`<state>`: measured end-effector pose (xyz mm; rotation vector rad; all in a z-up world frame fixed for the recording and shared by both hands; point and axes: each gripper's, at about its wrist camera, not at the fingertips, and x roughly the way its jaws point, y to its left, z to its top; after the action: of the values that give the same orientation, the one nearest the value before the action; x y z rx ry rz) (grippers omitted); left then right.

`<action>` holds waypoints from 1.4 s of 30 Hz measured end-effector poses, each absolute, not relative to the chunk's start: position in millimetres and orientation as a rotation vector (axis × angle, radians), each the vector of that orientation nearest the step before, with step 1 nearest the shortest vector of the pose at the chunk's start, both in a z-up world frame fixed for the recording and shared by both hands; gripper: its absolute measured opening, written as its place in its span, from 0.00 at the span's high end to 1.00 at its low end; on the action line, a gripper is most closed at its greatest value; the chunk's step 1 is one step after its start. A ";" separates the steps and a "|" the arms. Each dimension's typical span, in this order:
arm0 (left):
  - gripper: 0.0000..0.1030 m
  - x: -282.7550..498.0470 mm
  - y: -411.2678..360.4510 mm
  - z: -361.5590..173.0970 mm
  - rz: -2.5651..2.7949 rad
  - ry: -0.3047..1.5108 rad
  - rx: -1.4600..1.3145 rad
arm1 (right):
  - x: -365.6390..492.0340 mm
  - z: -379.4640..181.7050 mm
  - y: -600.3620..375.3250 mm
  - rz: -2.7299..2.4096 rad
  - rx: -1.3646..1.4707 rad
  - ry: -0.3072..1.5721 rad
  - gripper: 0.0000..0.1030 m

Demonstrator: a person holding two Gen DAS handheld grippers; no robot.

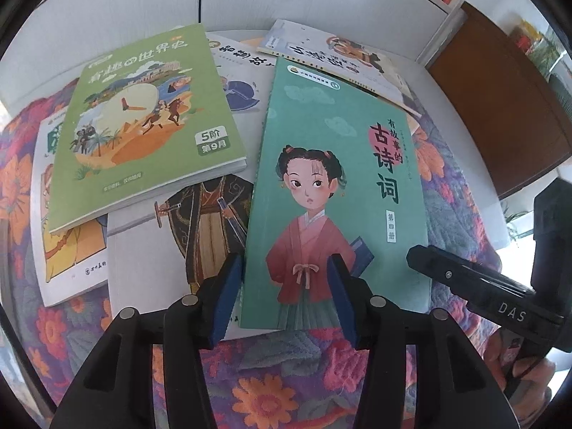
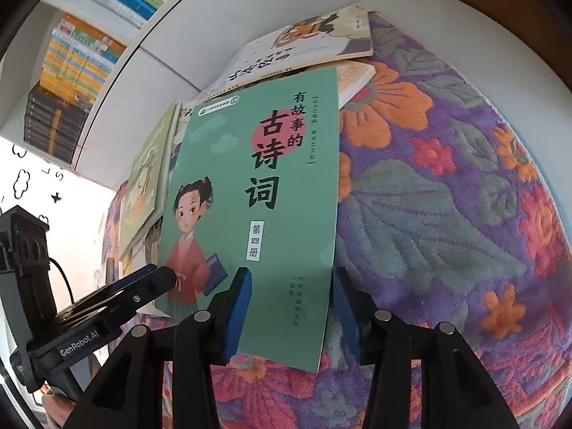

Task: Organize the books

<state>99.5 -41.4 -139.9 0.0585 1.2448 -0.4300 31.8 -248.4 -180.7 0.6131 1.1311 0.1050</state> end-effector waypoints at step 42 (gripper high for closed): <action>0.56 69.0 -19.0 -168.1 -0.566 1.436 -0.028 | -21.2 -195.3 -248.6 0.414 0.628 1.307 0.45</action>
<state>69.0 -19.0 -168.1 -0.0276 1.4357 -0.5657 -21.2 -248.6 -195.3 0.6280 1.3071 0.4139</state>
